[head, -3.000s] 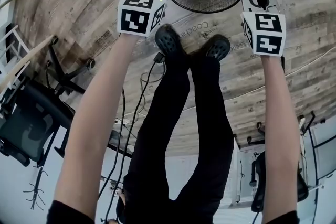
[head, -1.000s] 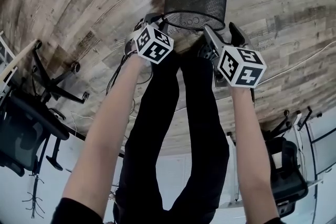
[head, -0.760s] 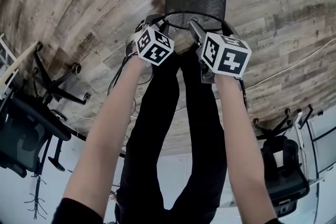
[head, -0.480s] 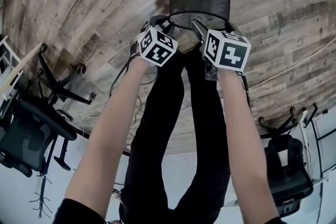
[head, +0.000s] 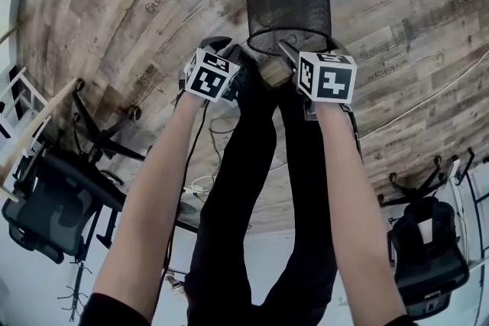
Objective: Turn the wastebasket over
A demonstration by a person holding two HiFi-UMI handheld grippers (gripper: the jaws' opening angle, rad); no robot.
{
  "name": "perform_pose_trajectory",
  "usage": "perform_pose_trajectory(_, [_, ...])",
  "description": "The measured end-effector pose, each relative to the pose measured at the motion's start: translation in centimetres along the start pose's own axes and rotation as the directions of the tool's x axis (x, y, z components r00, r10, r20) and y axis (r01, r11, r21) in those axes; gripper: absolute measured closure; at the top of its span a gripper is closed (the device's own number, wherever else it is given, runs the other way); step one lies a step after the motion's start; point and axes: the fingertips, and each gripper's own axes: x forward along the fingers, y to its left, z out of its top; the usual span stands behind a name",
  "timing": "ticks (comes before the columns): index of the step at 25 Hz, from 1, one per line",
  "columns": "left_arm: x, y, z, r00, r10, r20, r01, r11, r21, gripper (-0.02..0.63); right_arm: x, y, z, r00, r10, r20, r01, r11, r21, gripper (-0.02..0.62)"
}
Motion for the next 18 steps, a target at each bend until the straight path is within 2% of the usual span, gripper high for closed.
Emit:
perform_pose_trajectory(3, [-1.5,2.7,3.2,0.997,0.013,0.081,-0.011,0.999,-0.032,0.517,0.1,0.3,-0.1,1.0,-0.018,0.005,0.018,1.0,-0.006,0.13])
perform_pose_trajectory(6, [-3.0,4.7,8.3,0.986,0.002,0.167,-0.003,1.0,0.003,0.514,0.1,0.5,-0.2,1.0,-0.024,-0.005,0.024,1.0,-0.01,0.13])
perform_pose_trajectory(12, [-5.3,5.8,19.8,0.932,-0.11,0.344,0.1,0.994,0.048,0.4,0.3,0.7,-0.2,0.999,-0.031,-0.043,0.031,0.999,-0.015,0.129])
perform_pose_trajectory(13, [-5.3,5.6,21.1,0.929,-0.133,0.346,0.113,0.99,0.079,0.364,0.2,0.6,-0.2,0.998,-0.032,-0.054,0.032,0.999,-0.015,0.129])
perform_pose_trajectory(15, [-4.6,4.8,22.8,0.936,-0.189,0.297,0.141,0.974,0.176,0.286,0.2,0.7,-0.2,0.998,-0.029,-0.063,0.028,0.999,-0.016,0.129])
perform_pose_trajectory(18, [-3.2,3.6,24.5,0.955,-0.236,0.178,0.163,0.923,0.349,0.213,0.3,1.0,-0.1,0.999,-0.021,-0.05,0.019,0.999,-0.029,0.129])
